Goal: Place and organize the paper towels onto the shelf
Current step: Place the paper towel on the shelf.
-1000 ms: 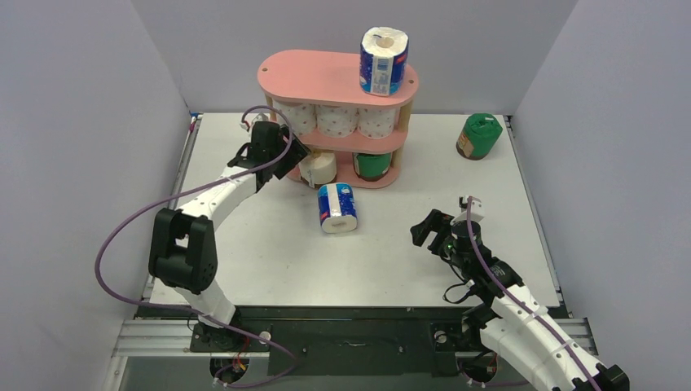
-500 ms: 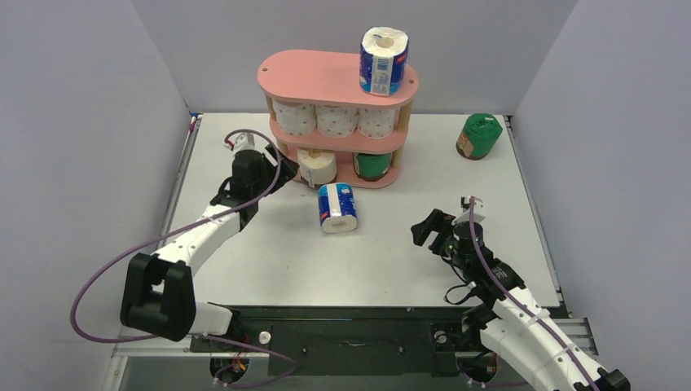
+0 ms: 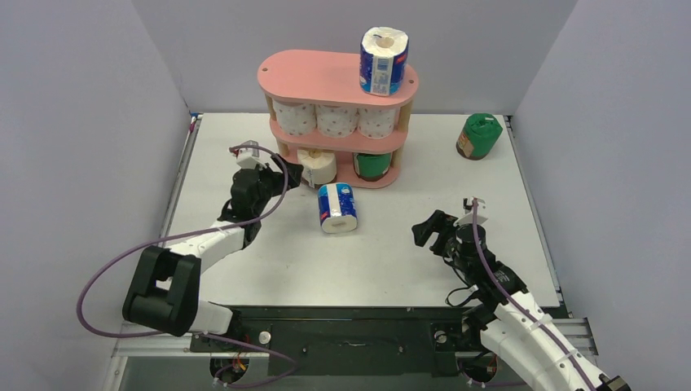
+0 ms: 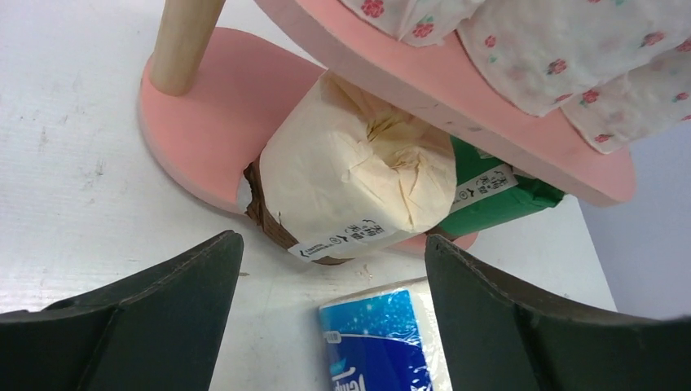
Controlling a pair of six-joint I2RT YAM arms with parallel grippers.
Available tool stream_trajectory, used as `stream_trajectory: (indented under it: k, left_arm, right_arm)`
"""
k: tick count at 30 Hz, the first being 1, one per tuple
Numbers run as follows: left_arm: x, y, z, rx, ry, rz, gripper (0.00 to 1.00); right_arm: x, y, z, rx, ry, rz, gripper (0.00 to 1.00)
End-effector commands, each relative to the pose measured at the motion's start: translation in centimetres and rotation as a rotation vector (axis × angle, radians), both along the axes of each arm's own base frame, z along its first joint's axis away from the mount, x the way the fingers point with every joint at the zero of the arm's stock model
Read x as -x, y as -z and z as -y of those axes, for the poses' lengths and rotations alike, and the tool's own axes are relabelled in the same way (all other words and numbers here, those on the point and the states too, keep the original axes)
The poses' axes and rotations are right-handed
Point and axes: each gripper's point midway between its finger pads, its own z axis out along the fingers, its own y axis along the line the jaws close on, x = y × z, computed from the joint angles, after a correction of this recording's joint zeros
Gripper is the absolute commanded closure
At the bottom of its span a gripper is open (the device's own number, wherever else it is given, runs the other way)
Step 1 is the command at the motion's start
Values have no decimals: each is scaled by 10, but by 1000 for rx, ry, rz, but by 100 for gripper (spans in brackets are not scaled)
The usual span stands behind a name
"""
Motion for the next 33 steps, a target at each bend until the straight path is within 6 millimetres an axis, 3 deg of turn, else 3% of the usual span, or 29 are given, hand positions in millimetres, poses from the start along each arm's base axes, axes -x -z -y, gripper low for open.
stream_trajectory:
  k: [1, 17, 33]
  left_arm:
    - [-11, -10, 11, -22, 44, 143, 19]
    - [-33, 26, 33, -118, 90, 79, 20]
    - [-59, 28, 48, -74, 96, 82, 24]
  right_arm:
    - [-3, -7, 3, 8, 12, 40, 20]
    - [-4, -5, 9, 47, 19, 34, 19]
    - [-7, -2, 12, 60, 28, 23, 19]
